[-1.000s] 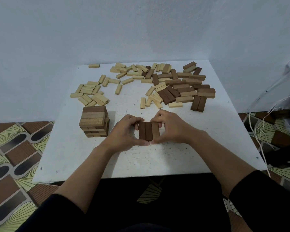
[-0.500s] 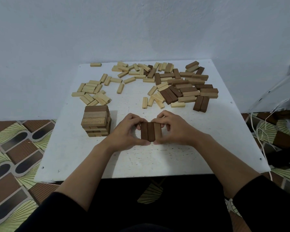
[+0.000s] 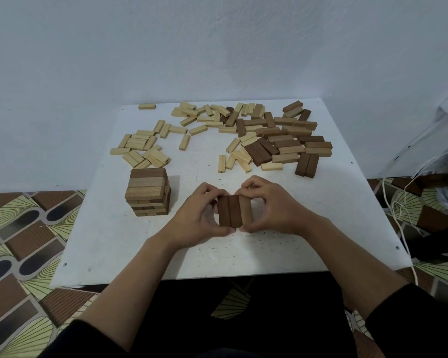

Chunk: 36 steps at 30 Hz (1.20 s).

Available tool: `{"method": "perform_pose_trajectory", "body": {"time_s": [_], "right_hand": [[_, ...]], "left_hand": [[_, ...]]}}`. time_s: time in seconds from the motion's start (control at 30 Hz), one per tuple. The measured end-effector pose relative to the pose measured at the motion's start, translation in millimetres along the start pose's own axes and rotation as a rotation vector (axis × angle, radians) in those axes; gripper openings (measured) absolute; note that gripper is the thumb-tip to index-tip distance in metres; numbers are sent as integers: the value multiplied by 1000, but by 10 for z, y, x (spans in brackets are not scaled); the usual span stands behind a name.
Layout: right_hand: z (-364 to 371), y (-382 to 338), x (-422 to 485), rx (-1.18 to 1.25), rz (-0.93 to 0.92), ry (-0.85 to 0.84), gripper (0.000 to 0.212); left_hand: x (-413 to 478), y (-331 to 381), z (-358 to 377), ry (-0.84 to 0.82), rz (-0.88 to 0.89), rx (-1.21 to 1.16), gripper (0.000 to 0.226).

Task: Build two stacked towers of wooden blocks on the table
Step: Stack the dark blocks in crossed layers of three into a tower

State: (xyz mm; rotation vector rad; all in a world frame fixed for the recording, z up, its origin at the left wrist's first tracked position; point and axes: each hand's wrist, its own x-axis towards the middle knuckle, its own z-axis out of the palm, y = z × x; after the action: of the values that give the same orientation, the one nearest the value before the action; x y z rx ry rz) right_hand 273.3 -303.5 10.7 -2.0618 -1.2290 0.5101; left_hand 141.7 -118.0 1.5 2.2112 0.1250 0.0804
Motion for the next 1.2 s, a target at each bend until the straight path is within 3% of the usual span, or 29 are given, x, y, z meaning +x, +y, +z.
{"method": "perform_pose_trajectory", "body": {"time_s": [0.57,0.87,1.2], "right_hand": [[-284,-697,74,-20,-137,52,69],[-71,-1225,726,-56,-206,112,66],[143,-1412,1196,-183,-109,7,71]], "left_hand": [[-295,558,-737,85,136,296,49],[-332,324,-1574,98,142,445,76],[-228,-35,-1943,2,37,475,78]]}}
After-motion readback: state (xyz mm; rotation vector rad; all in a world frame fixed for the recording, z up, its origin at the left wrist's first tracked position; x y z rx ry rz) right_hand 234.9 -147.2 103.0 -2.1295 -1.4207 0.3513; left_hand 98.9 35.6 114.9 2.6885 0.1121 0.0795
